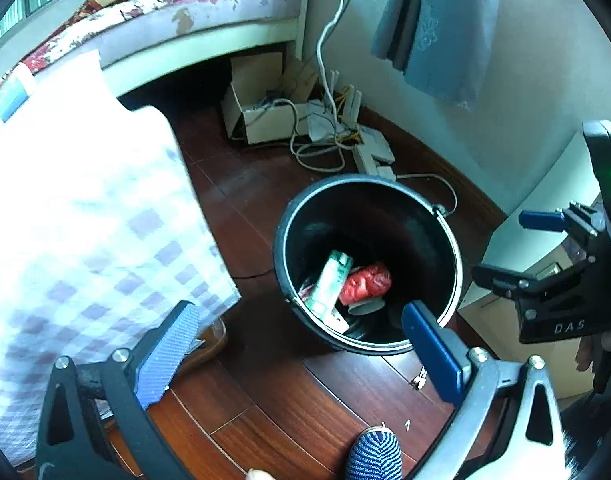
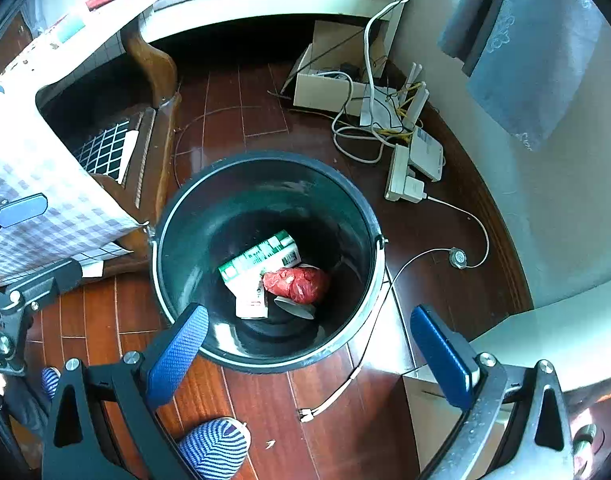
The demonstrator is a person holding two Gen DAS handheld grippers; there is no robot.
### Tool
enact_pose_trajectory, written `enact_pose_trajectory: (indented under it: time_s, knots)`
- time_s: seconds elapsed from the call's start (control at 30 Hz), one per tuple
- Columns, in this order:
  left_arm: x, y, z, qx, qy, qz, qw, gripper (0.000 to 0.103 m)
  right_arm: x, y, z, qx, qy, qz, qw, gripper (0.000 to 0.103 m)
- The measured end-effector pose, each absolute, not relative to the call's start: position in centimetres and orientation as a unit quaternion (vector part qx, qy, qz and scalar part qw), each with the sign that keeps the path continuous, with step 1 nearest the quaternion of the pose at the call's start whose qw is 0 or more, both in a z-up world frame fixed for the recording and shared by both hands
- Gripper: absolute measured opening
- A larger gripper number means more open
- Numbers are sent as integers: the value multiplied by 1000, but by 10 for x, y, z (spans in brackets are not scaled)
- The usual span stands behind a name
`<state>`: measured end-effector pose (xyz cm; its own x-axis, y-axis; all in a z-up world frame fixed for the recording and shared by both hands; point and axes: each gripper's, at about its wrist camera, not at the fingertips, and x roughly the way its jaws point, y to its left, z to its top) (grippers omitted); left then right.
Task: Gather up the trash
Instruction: 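Move both tools back toward the remaining items on the table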
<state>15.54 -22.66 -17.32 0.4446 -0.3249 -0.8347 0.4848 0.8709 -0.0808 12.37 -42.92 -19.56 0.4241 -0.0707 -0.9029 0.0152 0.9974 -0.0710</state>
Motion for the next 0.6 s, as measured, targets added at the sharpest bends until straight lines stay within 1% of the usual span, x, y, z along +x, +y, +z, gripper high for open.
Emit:
enact_pose_trajectory:
  time_s: [0.23,0.6]
  knots:
    - [141,-207,-144,79,443,-226,864,102,108,-410,-166,-30,511,-20,859,102]
    - [127,-157,-113,55,416,-185,889,102,99,-364,-120,-44,474,7,879,102]
